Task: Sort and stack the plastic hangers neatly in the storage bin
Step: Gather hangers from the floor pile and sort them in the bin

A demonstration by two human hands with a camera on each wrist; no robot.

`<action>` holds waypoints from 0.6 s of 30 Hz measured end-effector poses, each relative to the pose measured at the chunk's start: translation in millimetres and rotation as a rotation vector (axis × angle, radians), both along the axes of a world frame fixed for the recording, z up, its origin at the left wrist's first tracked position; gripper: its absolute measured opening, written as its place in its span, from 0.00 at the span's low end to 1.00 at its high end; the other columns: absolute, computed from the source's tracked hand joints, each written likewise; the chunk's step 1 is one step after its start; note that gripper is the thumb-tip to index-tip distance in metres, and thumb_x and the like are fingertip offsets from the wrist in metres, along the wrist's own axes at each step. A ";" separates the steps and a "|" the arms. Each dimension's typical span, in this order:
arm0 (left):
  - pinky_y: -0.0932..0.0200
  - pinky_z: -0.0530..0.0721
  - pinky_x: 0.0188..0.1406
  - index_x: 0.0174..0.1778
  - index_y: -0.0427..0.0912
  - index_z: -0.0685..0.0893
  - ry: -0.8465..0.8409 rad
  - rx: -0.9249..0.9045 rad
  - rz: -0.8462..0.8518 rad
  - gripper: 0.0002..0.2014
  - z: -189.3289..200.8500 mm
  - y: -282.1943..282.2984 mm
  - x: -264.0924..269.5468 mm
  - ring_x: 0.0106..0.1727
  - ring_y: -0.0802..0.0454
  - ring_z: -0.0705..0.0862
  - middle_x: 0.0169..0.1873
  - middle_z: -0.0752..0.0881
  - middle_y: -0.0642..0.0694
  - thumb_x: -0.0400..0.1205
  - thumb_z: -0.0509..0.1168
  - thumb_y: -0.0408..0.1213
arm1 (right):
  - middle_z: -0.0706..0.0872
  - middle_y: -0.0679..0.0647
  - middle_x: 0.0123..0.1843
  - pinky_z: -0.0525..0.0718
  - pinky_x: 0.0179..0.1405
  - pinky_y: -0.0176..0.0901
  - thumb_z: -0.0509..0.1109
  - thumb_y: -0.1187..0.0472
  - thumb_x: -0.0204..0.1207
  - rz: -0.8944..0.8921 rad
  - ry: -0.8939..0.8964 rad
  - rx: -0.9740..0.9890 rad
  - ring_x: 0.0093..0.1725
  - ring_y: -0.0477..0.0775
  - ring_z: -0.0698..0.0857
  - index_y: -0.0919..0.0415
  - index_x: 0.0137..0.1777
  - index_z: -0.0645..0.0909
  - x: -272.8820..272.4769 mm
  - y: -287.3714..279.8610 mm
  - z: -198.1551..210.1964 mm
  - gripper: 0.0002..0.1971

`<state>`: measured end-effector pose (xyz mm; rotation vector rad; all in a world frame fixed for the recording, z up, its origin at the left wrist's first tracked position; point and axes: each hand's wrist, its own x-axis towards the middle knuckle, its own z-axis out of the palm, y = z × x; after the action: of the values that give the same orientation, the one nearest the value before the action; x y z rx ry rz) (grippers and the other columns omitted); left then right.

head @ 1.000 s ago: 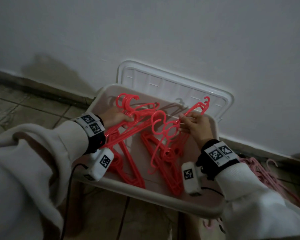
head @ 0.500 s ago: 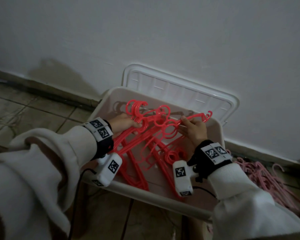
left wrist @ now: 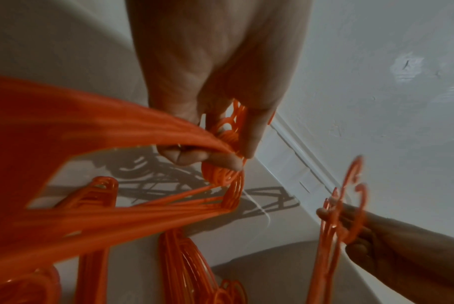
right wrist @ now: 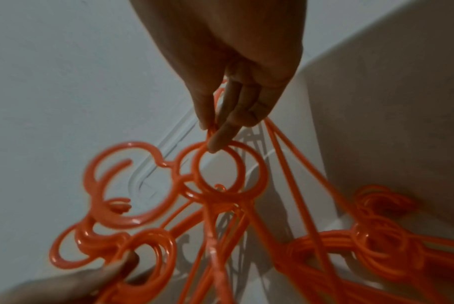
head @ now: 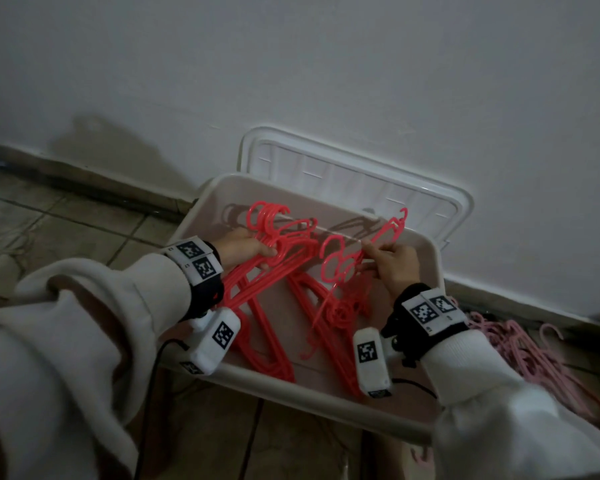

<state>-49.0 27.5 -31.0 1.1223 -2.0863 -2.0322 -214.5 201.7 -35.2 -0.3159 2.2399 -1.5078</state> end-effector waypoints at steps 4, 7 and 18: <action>0.65 0.82 0.28 0.37 0.39 0.82 -0.010 -0.003 0.018 0.09 -0.6 1.5 0.2 0.18 0.61 0.80 0.28 0.82 0.45 0.78 0.64 0.21 | 0.84 0.50 0.22 0.78 0.17 0.32 0.69 0.64 0.77 0.035 -0.049 0.149 0.14 0.41 0.81 0.60 0.30 0.76 8.5 -4.4 -22.9 0.13; 0.52 0.82 0.43 0.36 0.38 0.83 -0.040 0.000 0.026 0.08 -1.5 2.8 1.8 0.26 0.52 0.81 0.29 0.84 0.44 0.78 0.65 0.23 | 0.85 0.47 0.19 0.85 0.27 0.36 0.70 0.63 0.76 0.057 -0.044 0.344 0.20 0.45 0.84 0.63 0.29 0.81 10.0 -3.0 -45.1 0.13; 0.50 0.83 0.49 0.40 0.38 0.83 -0.044 -0.011 0.005 0.07 1.3 4.0 3.3 0.37 0.46 0.81 0.38 0.84 0.40 0.78 0.64 0.23 | 0.91 0.61 0.36 0.88 0.45 0.39 0.74 0.59 0.72 0.128 0.124 0.600 0.41 0.53 0.91 0.69 0.44 0.88 9.0 -5.7 -46.5 0.11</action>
<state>-45.7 31.5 -29.7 1.1800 -2.1098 -2.0096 -205.5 196.0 -81.7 -0.3596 2.5804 -0.7137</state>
